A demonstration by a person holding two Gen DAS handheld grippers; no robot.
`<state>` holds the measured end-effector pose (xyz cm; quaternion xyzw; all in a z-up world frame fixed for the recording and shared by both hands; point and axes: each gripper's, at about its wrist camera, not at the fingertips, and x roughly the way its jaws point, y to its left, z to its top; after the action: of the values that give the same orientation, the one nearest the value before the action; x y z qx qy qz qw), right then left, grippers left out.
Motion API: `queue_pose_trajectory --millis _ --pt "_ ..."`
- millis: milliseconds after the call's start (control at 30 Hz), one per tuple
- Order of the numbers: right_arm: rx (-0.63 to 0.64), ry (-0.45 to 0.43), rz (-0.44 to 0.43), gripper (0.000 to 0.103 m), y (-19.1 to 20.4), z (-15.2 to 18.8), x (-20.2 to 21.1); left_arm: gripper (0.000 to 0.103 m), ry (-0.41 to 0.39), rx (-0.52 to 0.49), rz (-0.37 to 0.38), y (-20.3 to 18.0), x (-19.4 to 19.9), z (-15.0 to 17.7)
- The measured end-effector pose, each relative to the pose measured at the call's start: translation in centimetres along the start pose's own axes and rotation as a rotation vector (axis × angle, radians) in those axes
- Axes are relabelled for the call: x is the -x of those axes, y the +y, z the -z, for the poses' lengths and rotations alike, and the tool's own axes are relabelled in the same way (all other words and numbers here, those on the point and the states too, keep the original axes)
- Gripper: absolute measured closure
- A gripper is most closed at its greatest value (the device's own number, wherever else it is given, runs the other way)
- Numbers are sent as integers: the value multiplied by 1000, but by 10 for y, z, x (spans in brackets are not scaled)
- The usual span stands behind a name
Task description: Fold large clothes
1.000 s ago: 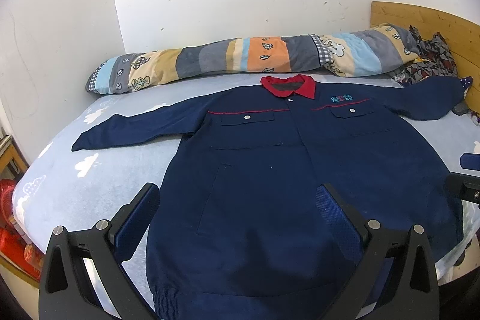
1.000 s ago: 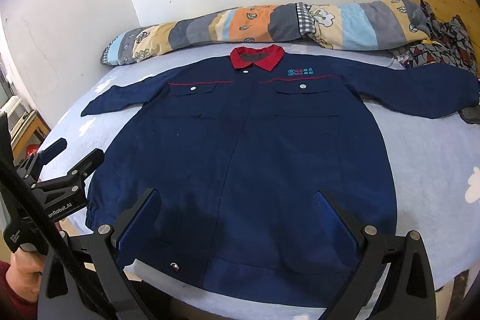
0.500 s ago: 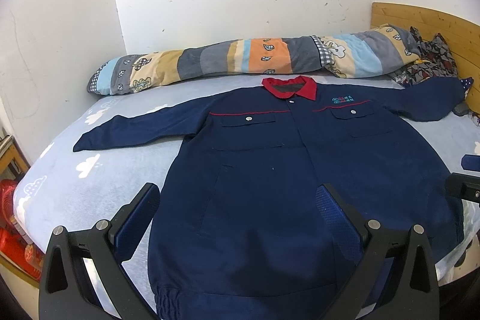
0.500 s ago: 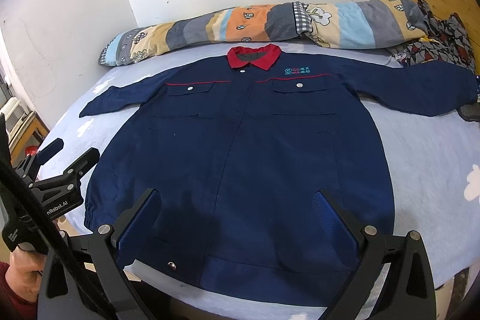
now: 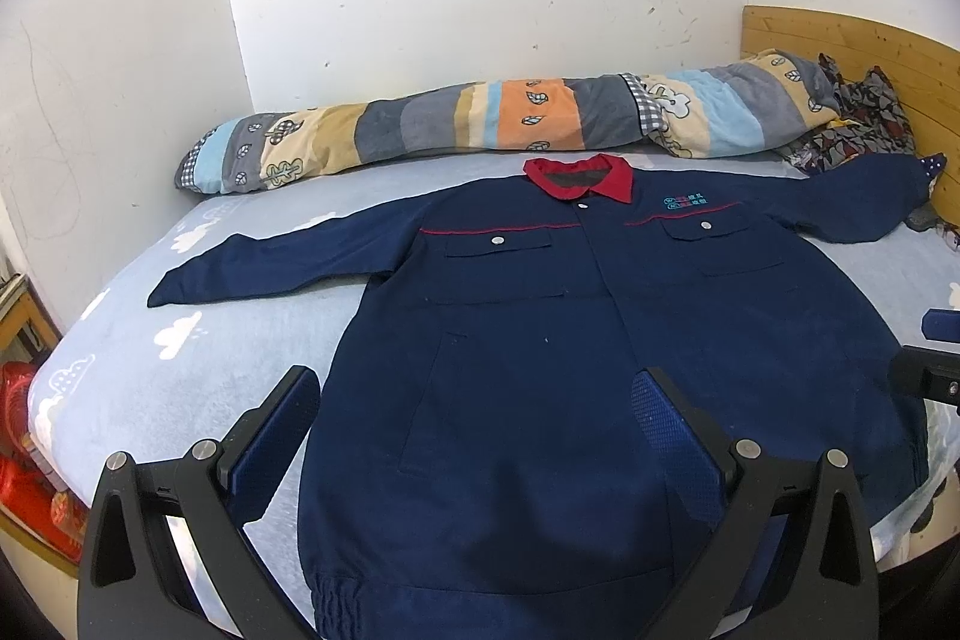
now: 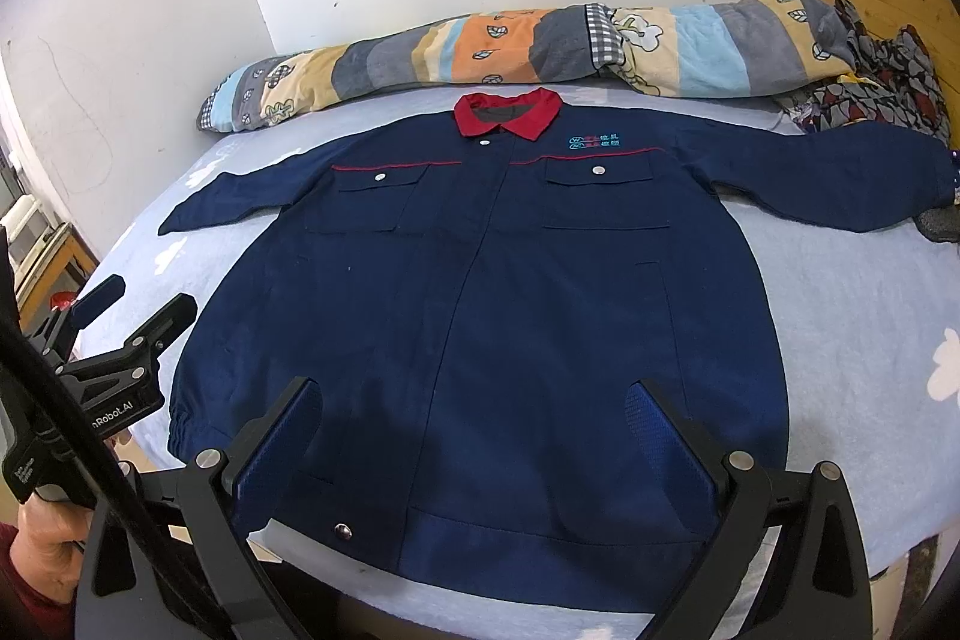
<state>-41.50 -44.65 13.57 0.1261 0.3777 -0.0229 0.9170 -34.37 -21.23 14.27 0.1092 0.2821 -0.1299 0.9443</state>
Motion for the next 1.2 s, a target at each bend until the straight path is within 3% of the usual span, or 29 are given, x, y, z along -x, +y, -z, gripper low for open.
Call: queue_pose_trajectory --millis 500,700,867,933,1000,1067,1200 --pt "-9 1 -4 0 -2 1 0 0 2 4 4 -4 1 -2" --pt "-91 3 -39 0 -21 -4 2 0 22 29 32 -6 -9 -16" --pt "-247 -31 -36 0 -80 -26 13 0 63 113 85 -16 -39 -49" --pt "-318 -53 -9 0 -118 -36 20 0 47 82 69 -26 -52 -53" --pt "-373 -66 -5 0 -152 -43 25 0 87 24 40 -38 -70 -53" --pt "-457 -107 2 0 -205 -52 32 0 132 29 89 -42 -80 -54" --pt "-632 -218 26 0 -317 -62 43 0 150 54 148 -45 -82 -54"
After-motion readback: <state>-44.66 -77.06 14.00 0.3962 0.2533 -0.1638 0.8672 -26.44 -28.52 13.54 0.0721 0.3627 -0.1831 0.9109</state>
